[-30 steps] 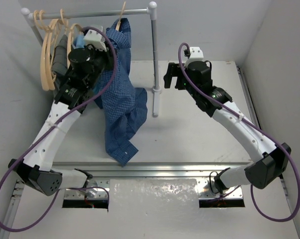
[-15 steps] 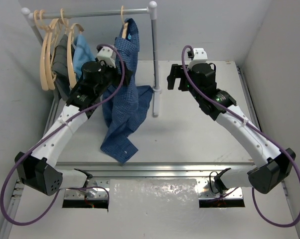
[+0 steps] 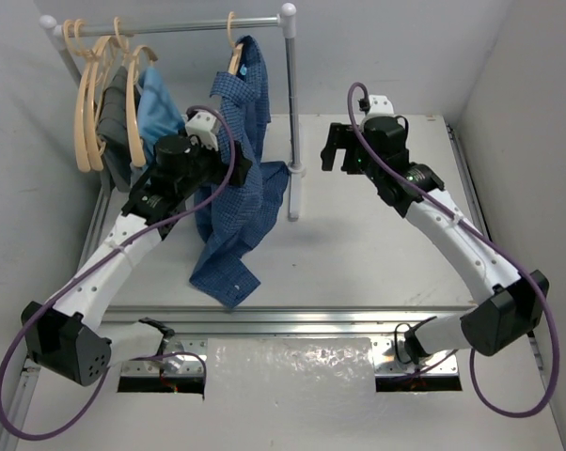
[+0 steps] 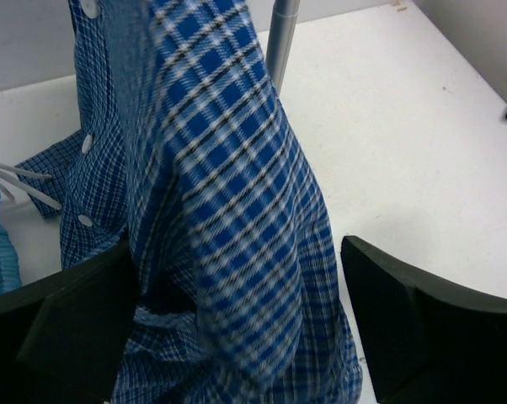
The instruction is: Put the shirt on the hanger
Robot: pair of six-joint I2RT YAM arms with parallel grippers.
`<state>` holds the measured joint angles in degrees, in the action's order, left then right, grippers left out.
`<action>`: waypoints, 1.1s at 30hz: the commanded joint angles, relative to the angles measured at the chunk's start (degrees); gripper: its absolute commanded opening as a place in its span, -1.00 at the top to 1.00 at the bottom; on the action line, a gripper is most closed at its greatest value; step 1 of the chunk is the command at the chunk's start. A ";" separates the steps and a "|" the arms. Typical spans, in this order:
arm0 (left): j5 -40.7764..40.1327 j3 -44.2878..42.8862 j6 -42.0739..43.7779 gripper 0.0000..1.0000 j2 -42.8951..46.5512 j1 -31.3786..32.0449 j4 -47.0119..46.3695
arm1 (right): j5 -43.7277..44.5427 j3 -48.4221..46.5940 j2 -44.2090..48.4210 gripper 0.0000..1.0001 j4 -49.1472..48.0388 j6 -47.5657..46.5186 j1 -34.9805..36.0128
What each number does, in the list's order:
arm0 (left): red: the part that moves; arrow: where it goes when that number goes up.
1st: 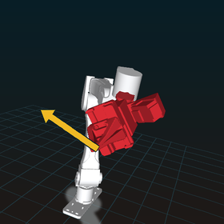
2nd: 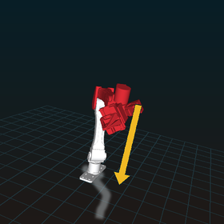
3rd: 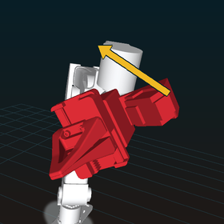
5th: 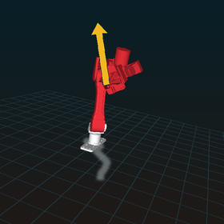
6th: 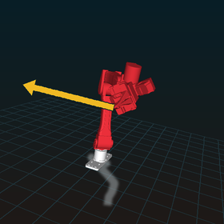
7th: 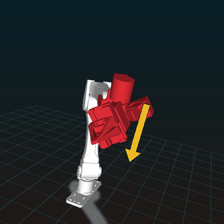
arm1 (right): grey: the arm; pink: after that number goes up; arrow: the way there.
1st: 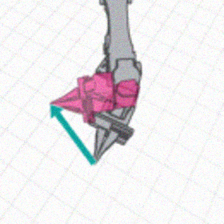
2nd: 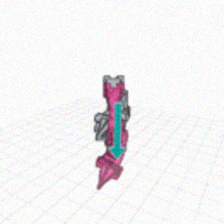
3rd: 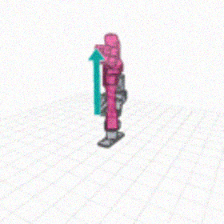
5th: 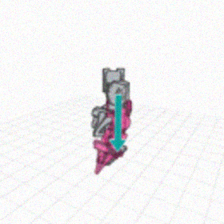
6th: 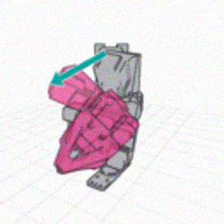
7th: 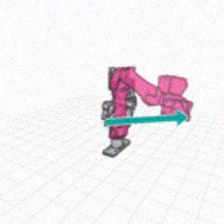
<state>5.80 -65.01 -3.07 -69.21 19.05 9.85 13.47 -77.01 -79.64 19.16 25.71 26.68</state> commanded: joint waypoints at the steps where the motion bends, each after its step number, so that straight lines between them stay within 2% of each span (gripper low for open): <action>1: -0.26 -0.55 1.66 -0.96 4.86 -0.24 -0.36 | -5.38 2.99 -0.79 -0.98 2.20 4.69 -4.07; 7: 0.26 -7.75 7.20 -0.99 10.66 -0.15 -1.32 | -14.95 8.45 -1.92 -0.98 5.09 12.34 -14.35; 11: 1.23 -13.72 10.18 -0.99 13.40 0.02 -4.92 | -14.27 10.83 -2.45 -0.98 5.37 11.90 -16.57; 14: -5.16 -16.89 10.19 -0.99 14.10 0.02 -4.84 | -15.49 12.06 -2.80 -0.98 5.28 12.42 -18.41; 15: -11.28 -17.25 10.36 -0.99 14.10 0.02 -4.58 | -16.02 12.50 -2.81 -0.98 5.19 12.60 -19.02; 17: -18.25 -17.08 12.02 -0.99 14.28 -0.06 -3.26 | -16.81 13.55 -2.81 -0.98 5.36 13.13 -20.96; 19: -31.93 -16.38 12.56 -0.99 13.58 -0.32 0.23 | -16.82 14.87 -2.28 -0.98 5.45 13.22 -22.45; 21: -33.30 -14.80 11.69 -0.99 12.96 -1.99 3.76 | -16.73 15.92 -1.67 -0.98 5.19 13.05 -23.24; 23: -31.39 -12.78 6.34 -0.99 11.47 -7.69 11.66 | -16.55 17.33 -0.96 -0.98 4.92 12.70 -24.21; 24: -27.46 -12.25 4.41 -0.99 10.25 -11.80 14.21 | -16.55 18.03 -0.79 -0.98 4.58 12.78 -24.65; 26: -19.66 -10.76 -0.67 -0.99 9.19 -15.17 20.02 | -16.64 18.21 -0.44 -0.98 4.31 12.17 -24.92; 29: -14.70 -6.20 -1.85 -0.99 10.67 -16.15 19.08 | -16.81 18.39 -0.17 -0.98 3.70 10.50 -25.01; 33: -12.57 0.49 -0.27 -0.98 14.53 -16.15 16.09 | -16.20 20.05 0.71 -0.98 2.38 9.18 -25.27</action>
<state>-10.87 -65.76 -2.00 -59.83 3.25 26.98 -2.59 -57.67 -81.43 24.67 36.45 1.63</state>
